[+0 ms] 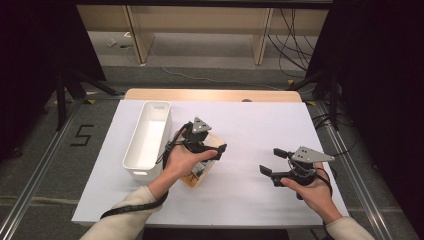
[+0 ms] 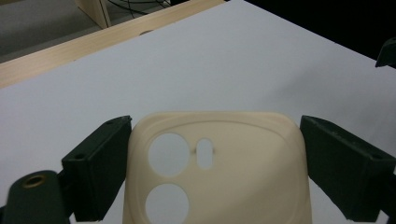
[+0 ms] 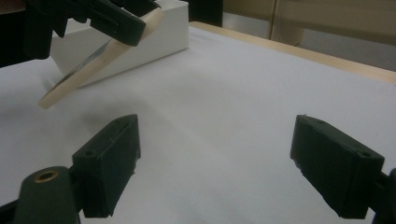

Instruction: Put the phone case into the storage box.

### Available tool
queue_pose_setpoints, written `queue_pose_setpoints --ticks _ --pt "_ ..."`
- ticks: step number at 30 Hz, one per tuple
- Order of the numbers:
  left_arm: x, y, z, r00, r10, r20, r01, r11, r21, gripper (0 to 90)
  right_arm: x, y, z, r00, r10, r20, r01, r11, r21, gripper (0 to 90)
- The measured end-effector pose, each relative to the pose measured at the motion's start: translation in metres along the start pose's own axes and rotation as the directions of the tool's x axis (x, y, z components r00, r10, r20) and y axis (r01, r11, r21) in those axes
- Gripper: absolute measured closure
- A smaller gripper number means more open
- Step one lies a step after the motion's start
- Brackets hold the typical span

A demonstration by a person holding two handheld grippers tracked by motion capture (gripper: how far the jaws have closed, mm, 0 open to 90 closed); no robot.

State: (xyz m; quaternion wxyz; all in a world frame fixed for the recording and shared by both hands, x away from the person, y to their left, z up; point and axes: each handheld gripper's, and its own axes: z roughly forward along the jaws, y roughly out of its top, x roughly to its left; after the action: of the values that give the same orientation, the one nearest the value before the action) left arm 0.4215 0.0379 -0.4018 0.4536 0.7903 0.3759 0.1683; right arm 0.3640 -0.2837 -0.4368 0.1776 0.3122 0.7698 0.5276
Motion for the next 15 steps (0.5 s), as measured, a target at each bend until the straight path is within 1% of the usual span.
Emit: queue_pose_setpoints --ticks 15 --pt "0.0054 0.0049 -0.0061 0.9998 -0.008 -0.020 0.008 0.9997 -0.024 11.7 -0.0002 -0.0001 -0.0001 1.0000 0.002 0.001 -0.002 1.000 -0.004 16.8"
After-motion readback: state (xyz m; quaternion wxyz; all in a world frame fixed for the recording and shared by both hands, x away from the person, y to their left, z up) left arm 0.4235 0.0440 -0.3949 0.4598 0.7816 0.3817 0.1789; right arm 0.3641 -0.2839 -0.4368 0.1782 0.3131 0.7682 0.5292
